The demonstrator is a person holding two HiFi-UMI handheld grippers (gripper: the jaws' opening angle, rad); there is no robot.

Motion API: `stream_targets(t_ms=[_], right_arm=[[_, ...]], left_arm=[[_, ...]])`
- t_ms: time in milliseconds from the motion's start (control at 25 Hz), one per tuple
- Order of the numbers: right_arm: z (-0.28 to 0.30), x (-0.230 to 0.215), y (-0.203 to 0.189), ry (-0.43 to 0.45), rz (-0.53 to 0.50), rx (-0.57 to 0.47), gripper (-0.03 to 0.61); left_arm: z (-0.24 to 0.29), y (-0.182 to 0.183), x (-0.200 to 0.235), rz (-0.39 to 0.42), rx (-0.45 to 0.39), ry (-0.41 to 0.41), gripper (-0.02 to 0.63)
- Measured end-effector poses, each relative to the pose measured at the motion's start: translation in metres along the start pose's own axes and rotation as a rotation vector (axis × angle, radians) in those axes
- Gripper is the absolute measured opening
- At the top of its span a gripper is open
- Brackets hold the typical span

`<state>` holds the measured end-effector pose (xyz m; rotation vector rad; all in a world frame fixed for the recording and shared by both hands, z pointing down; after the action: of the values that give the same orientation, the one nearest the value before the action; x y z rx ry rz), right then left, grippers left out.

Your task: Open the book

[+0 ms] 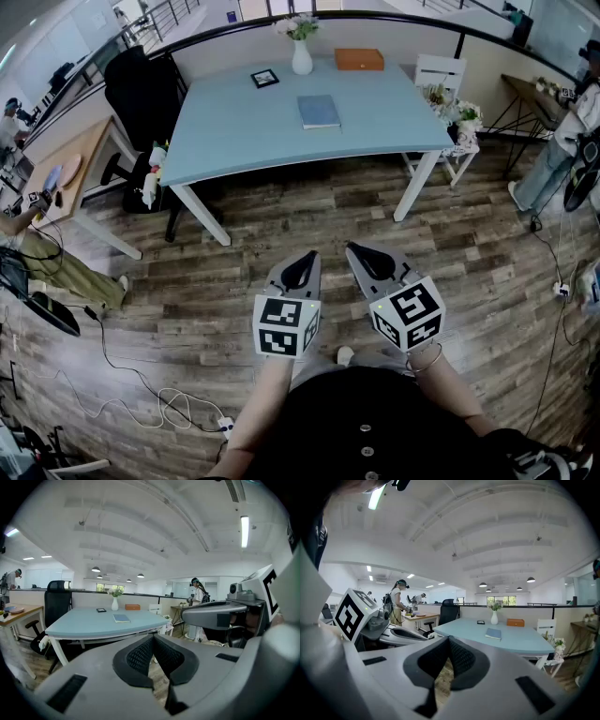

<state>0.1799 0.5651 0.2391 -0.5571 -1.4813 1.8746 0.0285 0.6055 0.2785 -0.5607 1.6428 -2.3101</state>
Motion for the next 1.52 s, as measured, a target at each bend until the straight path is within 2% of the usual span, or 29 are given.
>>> stream_targets(t_ms=[440, 680, 960, 1120, 1520], right_arm=[[0.001, -0.013, -0.005, 0.017, 0.016, 0.002, 0.000], [-0.003, -0.018, -0.008, 0.057, 0.051, -0.026, 0.002], [-0.002, -0.037, -0.014, 0.066, 0.012, -0.009, 0.002], [-0.005, -0.043, -0.015, 0.085, -0.013, -0.008, 0.097], [-0.007, -0.055, -0.032, 0.098, 0.004, -0.001, 0.175]], left_arm=[[0.018, 0.004, -0.007, -0.008, 0.009, -0.007, 0.011], [0.021, 0.004, -0.015, -0.013, -0.022, -0.035, 0.011], [0.031, 0.003, -0.022, -0.018, -0.020, -0.011, 0.012], [0.033, 0.000, -0.027, -0.031, -0.024, 0.010, 0.012], [0.036, -0.024, -0.041, -0.081, 0.012, 0.042, 0.012]])
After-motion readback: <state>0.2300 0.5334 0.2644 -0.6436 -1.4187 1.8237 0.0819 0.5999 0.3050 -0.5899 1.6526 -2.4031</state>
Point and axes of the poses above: the fingertips, and each gripper's own axes: z forward along the fingers, x to its left, y out of its top, the point moved 9 cm from there along -z, backward along the fingers, and after that the axes turned 10 degrees about -y, right-handed, at the moved point
